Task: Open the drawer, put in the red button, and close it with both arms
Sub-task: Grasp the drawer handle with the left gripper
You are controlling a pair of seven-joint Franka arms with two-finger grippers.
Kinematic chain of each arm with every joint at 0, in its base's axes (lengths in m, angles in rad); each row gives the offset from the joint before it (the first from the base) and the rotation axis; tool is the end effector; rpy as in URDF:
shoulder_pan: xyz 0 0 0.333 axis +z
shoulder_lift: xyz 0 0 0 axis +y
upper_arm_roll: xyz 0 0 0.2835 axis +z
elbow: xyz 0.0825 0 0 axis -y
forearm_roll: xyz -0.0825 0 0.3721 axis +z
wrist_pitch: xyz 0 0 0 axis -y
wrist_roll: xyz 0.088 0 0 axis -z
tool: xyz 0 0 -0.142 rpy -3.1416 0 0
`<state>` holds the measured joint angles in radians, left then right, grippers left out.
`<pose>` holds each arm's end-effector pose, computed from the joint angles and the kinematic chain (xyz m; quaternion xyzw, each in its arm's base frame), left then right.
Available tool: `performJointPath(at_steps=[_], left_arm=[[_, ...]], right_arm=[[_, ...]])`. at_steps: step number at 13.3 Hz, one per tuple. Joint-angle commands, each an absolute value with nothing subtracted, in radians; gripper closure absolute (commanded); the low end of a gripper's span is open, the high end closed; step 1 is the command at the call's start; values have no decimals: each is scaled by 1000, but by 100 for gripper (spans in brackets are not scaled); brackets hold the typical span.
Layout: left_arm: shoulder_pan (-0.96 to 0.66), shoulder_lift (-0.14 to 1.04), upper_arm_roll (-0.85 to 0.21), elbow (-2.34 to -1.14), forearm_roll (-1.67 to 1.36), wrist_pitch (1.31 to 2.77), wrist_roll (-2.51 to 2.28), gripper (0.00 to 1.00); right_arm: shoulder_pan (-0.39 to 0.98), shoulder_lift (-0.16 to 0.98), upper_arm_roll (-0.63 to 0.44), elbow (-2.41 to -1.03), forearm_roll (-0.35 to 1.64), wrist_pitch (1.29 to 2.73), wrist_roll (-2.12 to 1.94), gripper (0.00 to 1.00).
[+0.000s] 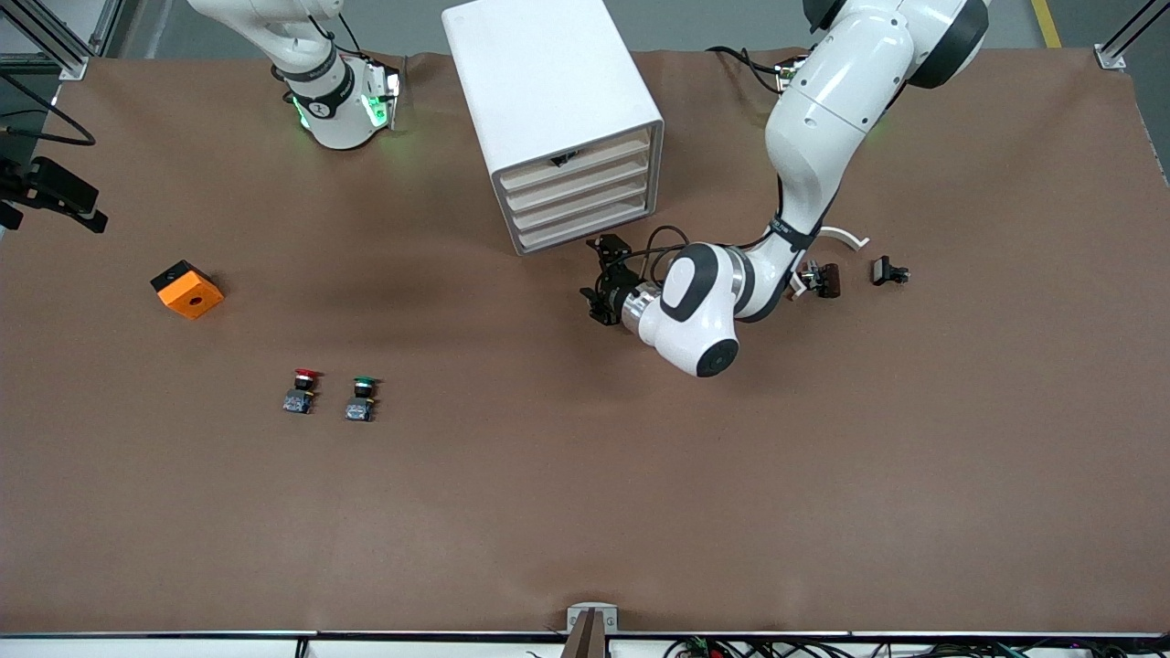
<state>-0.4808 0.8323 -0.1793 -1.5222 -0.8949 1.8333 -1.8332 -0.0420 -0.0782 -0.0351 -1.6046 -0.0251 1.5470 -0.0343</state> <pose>0.4492 -0.4490 0.1405 -0.5753 -0.6506 0.4896 0.0780 0.5172 -0.0442 0.5809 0.9996 -0.0218 0.0096 0.0117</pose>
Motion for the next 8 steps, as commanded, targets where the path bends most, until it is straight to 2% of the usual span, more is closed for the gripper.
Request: performJointPath(at_steps=[1,4,8], left_arm=[[-477,839,-179,-1502,-933,1775,-1832,0],[-457,839,-173,-1500,-942,1680,-1841,0],[-463,845,-175,-1502,-1006,1674,-1998,0]], right_arm=[[-58,-60,-26,-1578,-25,1540,-37,0],[-58,-60,-25,-1578,-26,1540,-37,0],[-60,-58,-26,-1577,-25,1542,-37,0]])
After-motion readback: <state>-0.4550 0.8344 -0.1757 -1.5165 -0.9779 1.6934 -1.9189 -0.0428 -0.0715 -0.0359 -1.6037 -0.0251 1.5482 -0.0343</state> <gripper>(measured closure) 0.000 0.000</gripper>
